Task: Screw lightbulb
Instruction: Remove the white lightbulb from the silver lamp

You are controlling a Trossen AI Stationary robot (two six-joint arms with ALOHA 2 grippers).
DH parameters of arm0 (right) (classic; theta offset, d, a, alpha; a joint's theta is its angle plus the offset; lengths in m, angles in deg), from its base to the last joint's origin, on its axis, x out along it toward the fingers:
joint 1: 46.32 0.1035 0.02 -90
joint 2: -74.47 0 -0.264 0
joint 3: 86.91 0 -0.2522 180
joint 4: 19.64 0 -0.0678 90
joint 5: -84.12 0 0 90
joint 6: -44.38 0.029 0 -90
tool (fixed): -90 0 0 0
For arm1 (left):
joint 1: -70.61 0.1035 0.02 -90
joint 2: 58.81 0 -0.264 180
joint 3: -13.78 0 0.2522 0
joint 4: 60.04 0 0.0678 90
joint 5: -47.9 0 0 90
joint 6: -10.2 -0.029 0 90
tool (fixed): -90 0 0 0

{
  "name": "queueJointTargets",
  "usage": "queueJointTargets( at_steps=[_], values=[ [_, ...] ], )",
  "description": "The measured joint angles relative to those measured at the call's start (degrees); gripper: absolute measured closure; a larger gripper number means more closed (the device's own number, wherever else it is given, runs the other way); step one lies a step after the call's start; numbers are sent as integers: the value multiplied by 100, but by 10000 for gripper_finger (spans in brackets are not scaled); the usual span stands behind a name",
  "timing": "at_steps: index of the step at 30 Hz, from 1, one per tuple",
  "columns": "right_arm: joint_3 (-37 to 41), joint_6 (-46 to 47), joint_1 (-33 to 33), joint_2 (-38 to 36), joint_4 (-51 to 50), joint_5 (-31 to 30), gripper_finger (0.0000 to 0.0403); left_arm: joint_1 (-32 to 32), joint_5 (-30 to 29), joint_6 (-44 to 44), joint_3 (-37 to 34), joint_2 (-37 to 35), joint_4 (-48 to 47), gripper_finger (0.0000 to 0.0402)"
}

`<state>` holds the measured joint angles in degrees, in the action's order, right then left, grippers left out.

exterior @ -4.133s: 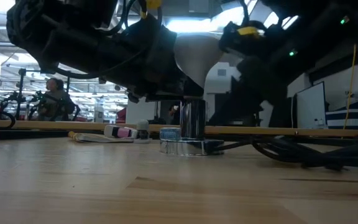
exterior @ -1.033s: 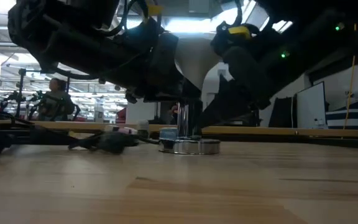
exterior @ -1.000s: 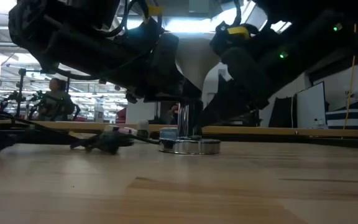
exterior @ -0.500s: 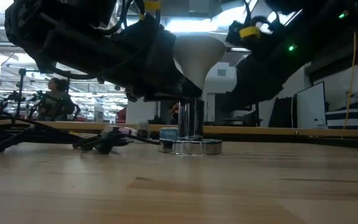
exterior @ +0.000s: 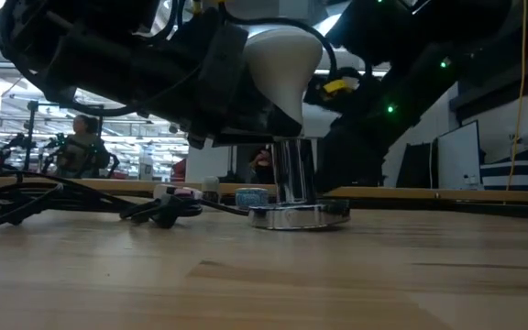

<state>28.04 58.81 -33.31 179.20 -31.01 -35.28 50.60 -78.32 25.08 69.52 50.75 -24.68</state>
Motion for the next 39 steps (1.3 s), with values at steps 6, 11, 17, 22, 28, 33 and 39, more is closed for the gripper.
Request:
queueJointTargets(
  at_steps=[6, 11, 17, 22, 28, 33, 39],
  values=[
    [-4, 301, 156, 193, 125, 478, 393, 13, -18, -39, 2, 0, -52, 263],
    [-2, 753, 433, 206, 102, 302, 393, 11, -123, -26, 7, 0, -85, 263],
    [7, 1370, 714, 215, 165, 3, 393, 9, -159, -22, 7, 0, -90, 263],
    [11, 1608, 794, 293, 399, -51, 393, 9, -238, 87, 7, -4, -61, 263],
    [11, 1840, 872, 427, 740, -57, 393, 17, -387, 246, 11, -9, -42, 263],
    [11, 2018, 976, 442, 809, -156, 393, 17, -378, 229, 13, -7, -22, 263],
    [-47, 2256, 1131, 441, 1183, -156, 393, 28, -473, 151, 13, 1, -101, 263]
  ],
)
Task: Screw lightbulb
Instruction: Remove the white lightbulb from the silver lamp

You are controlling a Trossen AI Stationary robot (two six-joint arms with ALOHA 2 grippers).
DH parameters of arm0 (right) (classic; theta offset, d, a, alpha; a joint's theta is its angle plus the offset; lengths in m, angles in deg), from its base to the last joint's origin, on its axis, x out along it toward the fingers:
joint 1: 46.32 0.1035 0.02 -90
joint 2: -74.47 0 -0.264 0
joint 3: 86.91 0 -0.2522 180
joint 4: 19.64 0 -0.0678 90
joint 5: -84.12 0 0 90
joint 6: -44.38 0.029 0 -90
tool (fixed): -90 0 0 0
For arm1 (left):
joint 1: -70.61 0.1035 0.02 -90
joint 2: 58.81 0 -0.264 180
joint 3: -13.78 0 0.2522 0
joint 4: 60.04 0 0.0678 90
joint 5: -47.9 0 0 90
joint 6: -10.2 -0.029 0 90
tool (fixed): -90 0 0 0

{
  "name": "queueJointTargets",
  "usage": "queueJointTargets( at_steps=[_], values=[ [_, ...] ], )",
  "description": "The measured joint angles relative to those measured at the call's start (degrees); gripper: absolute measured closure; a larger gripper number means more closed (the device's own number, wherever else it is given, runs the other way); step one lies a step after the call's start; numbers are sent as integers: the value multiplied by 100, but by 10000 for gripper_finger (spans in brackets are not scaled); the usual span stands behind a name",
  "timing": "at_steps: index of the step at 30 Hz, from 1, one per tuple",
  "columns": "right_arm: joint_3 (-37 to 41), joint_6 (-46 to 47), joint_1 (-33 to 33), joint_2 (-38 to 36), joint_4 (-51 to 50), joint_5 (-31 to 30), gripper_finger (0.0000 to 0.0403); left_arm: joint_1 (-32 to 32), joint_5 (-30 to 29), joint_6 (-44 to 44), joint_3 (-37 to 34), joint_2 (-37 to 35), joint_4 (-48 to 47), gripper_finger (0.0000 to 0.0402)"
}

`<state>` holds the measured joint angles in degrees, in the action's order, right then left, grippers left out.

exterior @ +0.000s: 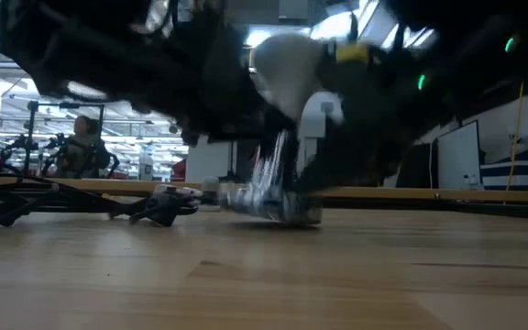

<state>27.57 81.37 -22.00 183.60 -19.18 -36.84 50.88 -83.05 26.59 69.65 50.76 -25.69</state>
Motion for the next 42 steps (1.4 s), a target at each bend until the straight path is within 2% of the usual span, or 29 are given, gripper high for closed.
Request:
queueJointTargets(
  at_steps=[4, 8, 19, 26, 34, 37, 42],
  values=[
    [6, 30, 156, -9, 297, 10, 393, 27, -122, 12, -13, 16, -93, 263],
    [10, 24, 238, -10, 458, -342, 393, 31, -109, 100, -5, 14, -117, 263],
    [25, -130, 21, -25, -430, -1032, 393, -20, -19, 119, -11, 9, -119, 263],
    [30, -277, -522, -25, -916, -924, 393, -115, -17, 127, -13, 9, -122, 263],
    [34, -900, -992, -31, -903, -67, 393, -117, 0, 169, -15, 7, -122, 263],
    [36, -1027, -1011, -31, -890, 210, 393, -117, -5, 179, -15, 5, -124, 263],
    [43, -897, -801, -29, -839, 232, 393, -57, -45, 214, -15, 5, -124, 263]
  ],
)
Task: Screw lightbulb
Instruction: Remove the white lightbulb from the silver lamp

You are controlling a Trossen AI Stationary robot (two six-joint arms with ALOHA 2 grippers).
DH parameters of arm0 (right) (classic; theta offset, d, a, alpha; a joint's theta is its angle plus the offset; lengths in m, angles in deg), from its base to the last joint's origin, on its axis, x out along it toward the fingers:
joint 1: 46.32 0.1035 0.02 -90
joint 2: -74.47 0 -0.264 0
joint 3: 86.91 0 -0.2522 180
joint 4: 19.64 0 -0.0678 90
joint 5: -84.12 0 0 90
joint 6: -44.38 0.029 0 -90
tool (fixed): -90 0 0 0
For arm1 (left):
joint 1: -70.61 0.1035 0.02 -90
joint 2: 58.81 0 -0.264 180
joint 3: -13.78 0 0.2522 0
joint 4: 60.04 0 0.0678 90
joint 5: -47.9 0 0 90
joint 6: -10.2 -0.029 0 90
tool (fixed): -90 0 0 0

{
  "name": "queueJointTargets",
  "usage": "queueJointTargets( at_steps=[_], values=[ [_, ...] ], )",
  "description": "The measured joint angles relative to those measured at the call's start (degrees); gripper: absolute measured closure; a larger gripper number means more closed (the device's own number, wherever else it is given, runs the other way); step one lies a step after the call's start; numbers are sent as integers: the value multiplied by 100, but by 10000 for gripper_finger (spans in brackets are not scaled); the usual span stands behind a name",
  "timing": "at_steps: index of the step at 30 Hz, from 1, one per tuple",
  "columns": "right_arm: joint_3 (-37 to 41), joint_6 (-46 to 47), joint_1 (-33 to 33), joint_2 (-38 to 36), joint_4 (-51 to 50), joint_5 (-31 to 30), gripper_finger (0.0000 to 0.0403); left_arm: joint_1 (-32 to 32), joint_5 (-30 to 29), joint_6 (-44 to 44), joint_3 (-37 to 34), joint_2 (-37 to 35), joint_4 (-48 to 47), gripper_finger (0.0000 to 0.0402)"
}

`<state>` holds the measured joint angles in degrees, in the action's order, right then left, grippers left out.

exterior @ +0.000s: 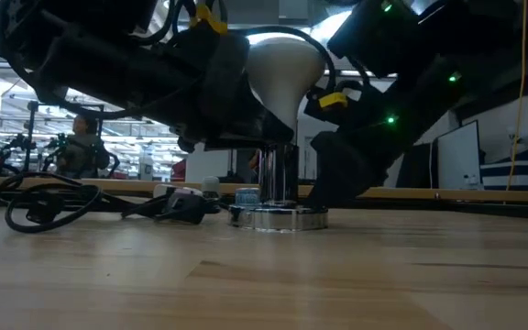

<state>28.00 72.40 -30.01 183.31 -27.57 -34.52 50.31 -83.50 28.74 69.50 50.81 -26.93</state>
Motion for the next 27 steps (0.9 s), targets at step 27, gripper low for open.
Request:
queueJointTargets(
  at_steps=[27],
  values=[
    [-9, 901, 847, -101, -165, -643, 393, 19, -143, 113, 6, -6, 60, 263]
  ],
)
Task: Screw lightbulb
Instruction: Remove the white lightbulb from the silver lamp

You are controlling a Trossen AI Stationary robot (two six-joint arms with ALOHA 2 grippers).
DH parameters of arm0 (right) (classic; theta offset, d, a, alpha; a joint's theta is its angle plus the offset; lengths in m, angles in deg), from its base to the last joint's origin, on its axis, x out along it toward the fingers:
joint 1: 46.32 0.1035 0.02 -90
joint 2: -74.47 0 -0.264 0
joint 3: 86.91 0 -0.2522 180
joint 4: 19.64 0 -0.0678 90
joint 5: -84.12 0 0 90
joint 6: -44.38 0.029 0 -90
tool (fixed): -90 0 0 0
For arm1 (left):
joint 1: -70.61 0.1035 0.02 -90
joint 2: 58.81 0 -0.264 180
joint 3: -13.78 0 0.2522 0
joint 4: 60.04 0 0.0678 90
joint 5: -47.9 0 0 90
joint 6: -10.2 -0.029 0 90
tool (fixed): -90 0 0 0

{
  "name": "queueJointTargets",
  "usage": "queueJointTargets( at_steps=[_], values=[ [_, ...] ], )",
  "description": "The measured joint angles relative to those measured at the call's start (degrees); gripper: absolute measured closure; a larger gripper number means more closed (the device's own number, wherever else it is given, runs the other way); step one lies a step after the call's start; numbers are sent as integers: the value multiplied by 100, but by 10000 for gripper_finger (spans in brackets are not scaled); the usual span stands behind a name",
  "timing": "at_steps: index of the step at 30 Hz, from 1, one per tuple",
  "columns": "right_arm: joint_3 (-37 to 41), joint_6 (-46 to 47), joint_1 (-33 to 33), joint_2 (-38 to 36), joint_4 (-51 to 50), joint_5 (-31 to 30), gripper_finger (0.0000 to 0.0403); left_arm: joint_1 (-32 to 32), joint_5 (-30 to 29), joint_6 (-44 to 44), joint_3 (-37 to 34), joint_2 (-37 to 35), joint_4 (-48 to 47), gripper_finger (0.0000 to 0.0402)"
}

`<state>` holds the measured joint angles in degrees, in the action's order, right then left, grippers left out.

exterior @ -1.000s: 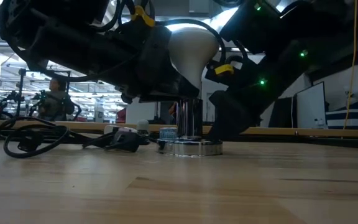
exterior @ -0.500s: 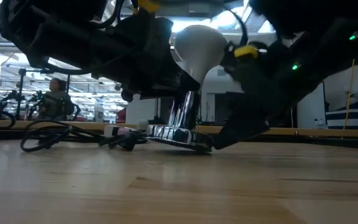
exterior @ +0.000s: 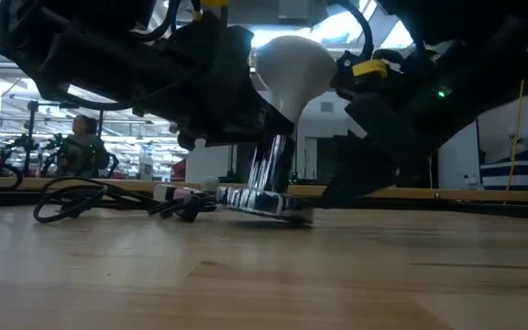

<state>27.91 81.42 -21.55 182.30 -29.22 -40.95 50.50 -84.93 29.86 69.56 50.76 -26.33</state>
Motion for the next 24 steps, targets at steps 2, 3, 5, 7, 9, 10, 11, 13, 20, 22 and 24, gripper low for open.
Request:
queueJointTargets(
  at_steps=[2, 3, 5, 7, 9, 10, 11, 13, 20, 22, 24],
  values=[
    [0, 0, -7, -161, -339, -208, 393, -52, 8, -89, -2, 8, -16, 263],
    [0, 0, -8, -254, -565, -328, 393, -80, 28, -115, -4, 10, -45, 263],
    [0, -2, -46, -392, -881, -620, 393, -145, 51, -215, -10, 17, -61, 263],
    [0, -4, -117, -483, -1108, -806, 393, -201, 42, -265, -8, 17, -71, 263],
    [0, -25, -258, -492, -1089, -803, 393, -234, 40, -321, -8, 17, -65, 263],
    [0, -96, -334, -464, -1048, -739, 393, -244, 42, -321, -8, 17, -65, 263],
    [0, -171, -402, -415, -934, -646, 393, -252, 42, -323, -8, 17, -64, 263],
    [2, -344, -505, -280, -652, -393, 393, -271, 42, -325, -8, 17, -60, 263],
    [2, -732, -570, 105, 160, 222, 393, -224, 51, -279, -6, 17, -71, 263],
    [4, -612, -494, 105, 154, 267, 393, -189, 53, -208, -8, 14, -80, 263],
    [12, -479, -400, 113, 208, 210, 393, -149, 74, -137, -3, 2, -144, 263]
  ],
)
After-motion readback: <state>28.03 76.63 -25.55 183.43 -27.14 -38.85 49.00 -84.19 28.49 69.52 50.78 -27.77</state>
